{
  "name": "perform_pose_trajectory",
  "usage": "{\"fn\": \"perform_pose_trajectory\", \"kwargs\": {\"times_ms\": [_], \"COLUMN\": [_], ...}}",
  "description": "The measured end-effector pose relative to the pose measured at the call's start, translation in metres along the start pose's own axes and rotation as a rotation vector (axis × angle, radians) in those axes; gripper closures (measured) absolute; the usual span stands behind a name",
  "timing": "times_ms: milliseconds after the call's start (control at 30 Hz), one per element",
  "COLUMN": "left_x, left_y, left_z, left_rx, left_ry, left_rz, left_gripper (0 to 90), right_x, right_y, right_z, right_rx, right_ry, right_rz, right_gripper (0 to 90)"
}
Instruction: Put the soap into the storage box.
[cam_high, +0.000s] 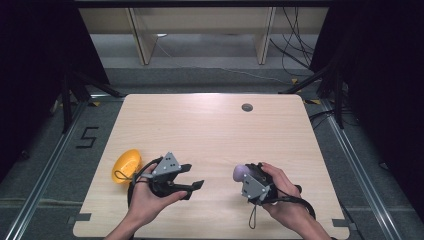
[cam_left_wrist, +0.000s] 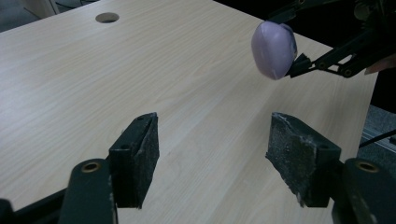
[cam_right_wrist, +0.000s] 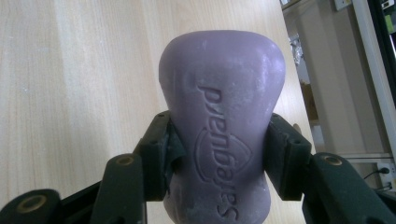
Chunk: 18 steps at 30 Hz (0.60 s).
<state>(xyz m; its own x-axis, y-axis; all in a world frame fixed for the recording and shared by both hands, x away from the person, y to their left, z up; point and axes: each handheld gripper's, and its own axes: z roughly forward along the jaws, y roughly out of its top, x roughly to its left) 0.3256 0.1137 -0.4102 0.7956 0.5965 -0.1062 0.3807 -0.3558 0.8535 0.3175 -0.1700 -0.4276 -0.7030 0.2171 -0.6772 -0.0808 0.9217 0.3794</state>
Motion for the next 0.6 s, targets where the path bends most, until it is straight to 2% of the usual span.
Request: {"fn": "perform_pose_trajectory", "kwargs": {"times_ms": [67,233,267,300,333,367,433,467,500,533,567,600], "left_x": [-0.001,-0.01,-0.012,-0.014,-0.017,-0.018,-0.022,-0.023,-0.025,-0.024,-0.026,-0.026], "left_y": [0.006,0.021,0.023,0.025,0.026,0.028,0.029,0.031,0.031,0.032,0.033,0.033], "left_z": [0.005,0.022,0.027,0.032,0.035,0.04,0.047,0.05,0.053,0.055,0.058,0.06], "left_rx": [-0.002,0.005,-0.006,-0.005,0.0,0.001,0.003,0.009,0.003,0.016,0.012,0.014], "left_ry": [-0.018,-0.043,-0.056,-0.069,-0.065,-0.08,-0.095,-0.11,-0.106,-0.117,-0.12,-0.131], "left_rz": [0.02,0.016,0.013,0.021,0.0,0.018,-0.006,0.001,-0.015,0.003,0.002,0.007], "left_gripper": [33.9,34.3,34.3,34.3,34.3,34.4,34.7,35.0,35.5,35.9,36.6,36.6], "right_x": [0.0,0.0,-0.003,-0.003,-0.003,-0.003,-0.002,-0.003,-0.002,-0.002,0.001,0.001], "right_y": [0.0,0.001,0.001,0.002,0.002,0.002,0.002,0.001,0.001,0.001,0.001,0.001], "right_z": [0.0,0.0,0.002,0.001,0.001,0.002,0.002,0.002,0.001,0.002,-0.001,-0.001], "right_rx": [-0.001,0.001,-0.02,-0.02,-0.022,-0.023,-0.024,-0.026,-0.025,-0.027,-0.002,-0.002], "right_ry": [0.001,0.005,0.005,0.005,0.012,0.011,0.01,0.009,0.008,0.006,0.004,0.004], "right_rz": [-0.002,0.0,-0.051,-0.053,-0.05,-0.051,-0.051,-0.052,-0.05,-0.05,0.005,0.005], "right_gripper": [50.3,50.3,50.3,50.3,50.3,50.3,50.3,50.3,50.3,50.3,50.3,50.3]}}
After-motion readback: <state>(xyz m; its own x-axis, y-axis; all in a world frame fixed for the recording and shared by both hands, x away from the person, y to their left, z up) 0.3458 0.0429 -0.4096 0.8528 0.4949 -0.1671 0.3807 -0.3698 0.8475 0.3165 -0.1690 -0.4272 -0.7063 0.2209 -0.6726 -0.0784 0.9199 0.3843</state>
